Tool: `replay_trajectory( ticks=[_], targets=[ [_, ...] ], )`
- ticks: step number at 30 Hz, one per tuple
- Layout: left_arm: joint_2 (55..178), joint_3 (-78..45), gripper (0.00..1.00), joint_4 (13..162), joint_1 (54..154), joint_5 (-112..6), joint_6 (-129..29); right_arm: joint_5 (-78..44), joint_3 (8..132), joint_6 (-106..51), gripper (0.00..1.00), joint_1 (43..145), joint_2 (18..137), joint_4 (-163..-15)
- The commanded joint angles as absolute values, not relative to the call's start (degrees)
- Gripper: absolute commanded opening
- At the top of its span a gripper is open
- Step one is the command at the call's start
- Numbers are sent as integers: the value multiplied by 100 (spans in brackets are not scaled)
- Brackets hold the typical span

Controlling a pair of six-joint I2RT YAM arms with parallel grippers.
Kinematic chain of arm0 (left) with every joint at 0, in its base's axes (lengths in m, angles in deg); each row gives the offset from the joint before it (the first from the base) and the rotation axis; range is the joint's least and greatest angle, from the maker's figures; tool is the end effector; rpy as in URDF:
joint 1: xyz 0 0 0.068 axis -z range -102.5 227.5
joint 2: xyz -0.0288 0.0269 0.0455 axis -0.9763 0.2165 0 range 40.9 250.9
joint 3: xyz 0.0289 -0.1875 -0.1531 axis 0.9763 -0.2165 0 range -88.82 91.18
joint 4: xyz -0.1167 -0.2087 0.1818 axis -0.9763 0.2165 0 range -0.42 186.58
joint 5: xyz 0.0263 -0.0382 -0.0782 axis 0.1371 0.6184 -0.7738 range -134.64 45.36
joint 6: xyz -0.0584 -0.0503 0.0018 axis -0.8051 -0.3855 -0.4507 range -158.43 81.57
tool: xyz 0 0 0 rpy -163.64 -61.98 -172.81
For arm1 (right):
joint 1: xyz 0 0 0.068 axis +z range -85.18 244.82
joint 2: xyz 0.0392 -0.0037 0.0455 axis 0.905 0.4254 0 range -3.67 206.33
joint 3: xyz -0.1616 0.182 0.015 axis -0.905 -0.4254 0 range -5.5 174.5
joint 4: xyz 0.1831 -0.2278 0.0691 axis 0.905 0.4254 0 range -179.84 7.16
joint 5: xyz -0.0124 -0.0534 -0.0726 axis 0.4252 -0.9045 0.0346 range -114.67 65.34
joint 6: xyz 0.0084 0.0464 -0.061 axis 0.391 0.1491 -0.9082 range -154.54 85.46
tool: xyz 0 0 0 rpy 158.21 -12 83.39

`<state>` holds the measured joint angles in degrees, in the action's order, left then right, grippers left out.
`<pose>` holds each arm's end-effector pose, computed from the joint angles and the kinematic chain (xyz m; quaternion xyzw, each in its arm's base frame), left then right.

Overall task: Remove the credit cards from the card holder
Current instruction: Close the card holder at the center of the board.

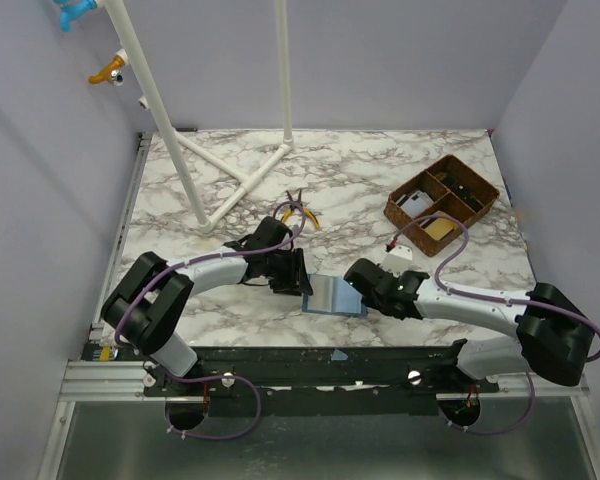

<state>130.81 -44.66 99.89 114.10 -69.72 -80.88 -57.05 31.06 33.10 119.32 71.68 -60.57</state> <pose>0.2538 -0.2232 0.0735 0.0157 0.9356 -0.3415 0.0876 0.1854 0.1992 0.0873 0.1606 0.9305 0.0274 0.3280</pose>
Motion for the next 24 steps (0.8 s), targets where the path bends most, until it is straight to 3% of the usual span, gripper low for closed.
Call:
replay_trajectory(
  ticks=[1, 9, 24],
  targets=[
    [13177, -4483, 40, 9848, 11475, -6951, -8086, -6070, 3415, 3215, 1, 11898, 6968, -5789],
    [13170, -4444, 31, 9795, 11528, -7013, -8123, -5850, 3803, 2722, 1, 11904, 6497, -5928],
    [12434, -4373, 32, 10396, 11477, -6529, -7884, -5522, 4549, 2426, 1, 11911, 7273, -5995]
  ],
)
